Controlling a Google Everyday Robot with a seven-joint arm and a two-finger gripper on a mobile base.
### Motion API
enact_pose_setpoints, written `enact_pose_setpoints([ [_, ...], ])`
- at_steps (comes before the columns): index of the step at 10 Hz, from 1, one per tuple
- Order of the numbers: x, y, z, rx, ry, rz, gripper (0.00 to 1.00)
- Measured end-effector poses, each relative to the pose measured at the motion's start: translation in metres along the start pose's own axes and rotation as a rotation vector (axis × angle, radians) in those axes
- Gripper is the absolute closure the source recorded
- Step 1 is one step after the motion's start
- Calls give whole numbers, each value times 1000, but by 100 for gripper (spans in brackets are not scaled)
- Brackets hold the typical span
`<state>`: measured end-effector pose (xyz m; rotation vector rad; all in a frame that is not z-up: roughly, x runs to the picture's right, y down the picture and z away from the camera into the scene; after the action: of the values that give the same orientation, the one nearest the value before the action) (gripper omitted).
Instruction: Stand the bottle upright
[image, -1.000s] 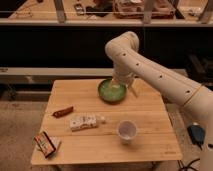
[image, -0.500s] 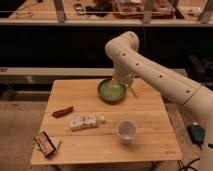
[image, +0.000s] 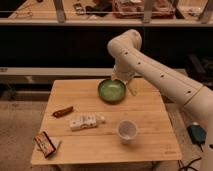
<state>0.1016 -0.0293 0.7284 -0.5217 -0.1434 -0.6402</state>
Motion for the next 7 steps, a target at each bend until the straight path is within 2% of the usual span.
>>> enact_pose_setpoints([
  [1,3,-7,-1,61,-18,79,20],
  [2,9,-13,-5,137,-41,183,20],
  [3,10,-17,-7,166,-58,221,20],
  [4,10,-19,-8,184,-66,243,20],
  [7,9,-20,-8,186,-68,243,20],
])
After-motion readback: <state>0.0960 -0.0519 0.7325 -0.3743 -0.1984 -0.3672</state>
